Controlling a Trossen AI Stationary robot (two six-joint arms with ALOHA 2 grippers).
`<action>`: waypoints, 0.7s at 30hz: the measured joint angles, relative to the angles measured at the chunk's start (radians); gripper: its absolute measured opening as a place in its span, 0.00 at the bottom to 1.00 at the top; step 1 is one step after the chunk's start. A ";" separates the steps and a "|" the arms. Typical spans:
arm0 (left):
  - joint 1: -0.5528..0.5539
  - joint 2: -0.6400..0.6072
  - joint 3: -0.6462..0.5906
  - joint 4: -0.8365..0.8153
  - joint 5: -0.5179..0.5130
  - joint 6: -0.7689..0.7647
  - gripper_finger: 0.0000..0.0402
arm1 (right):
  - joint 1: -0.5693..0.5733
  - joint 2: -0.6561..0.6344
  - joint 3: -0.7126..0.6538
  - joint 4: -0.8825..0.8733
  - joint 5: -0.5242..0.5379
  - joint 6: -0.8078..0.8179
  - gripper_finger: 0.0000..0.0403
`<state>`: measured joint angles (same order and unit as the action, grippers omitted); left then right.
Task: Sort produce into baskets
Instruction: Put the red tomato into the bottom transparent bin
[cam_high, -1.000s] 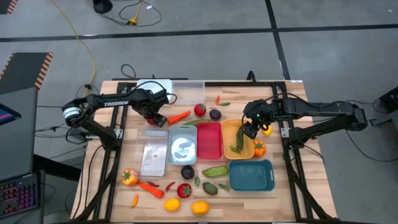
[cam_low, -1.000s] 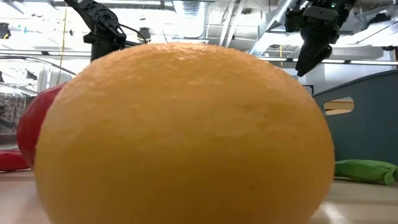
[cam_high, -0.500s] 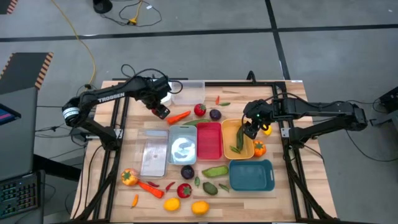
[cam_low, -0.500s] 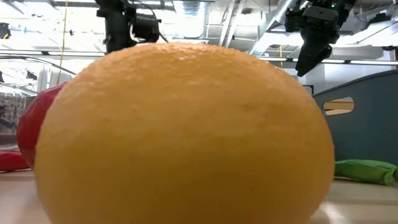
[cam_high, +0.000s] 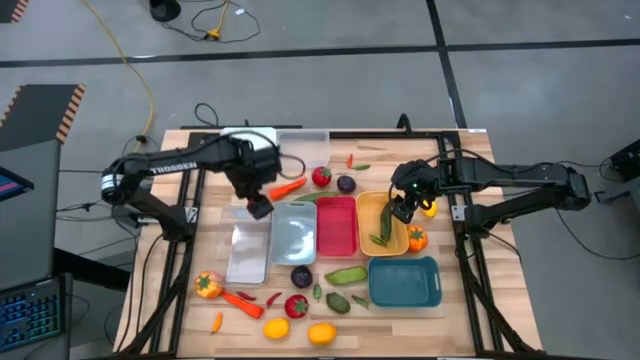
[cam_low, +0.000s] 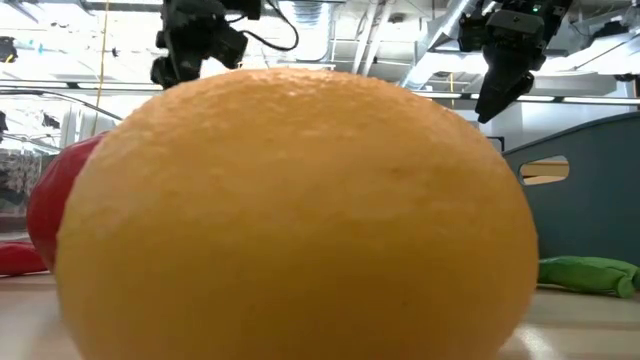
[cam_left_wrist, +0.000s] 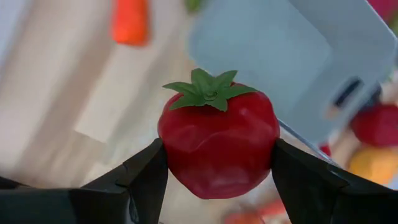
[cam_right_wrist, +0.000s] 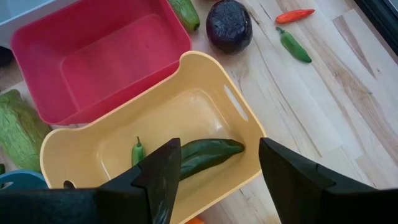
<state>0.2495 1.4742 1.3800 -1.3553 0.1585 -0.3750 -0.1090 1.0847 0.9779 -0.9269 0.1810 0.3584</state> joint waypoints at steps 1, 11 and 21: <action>-0.027 0.000 0.000 0.000 0.004 -0.009 0.60 | 0.000 0.000 0.000 0.000 0.000 0.000 0.61; -0.228 0.000 -0.024 -0.003 0.004 -0.124 0.62 | 0.000 0.000 0.000 0.000 0.000 0.000 0.61; -0.267 -0.001 -0.043 -0.012 -0.009 -0.143 0.66 | 0.000 0.000 0.000 0.000 0.000 0.000 0.61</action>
<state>-0.0174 1.4734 1.3369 -1.3673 0.1499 -0.5175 -0.1089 1.0846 0.9779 -0.9271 0.1810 0.3584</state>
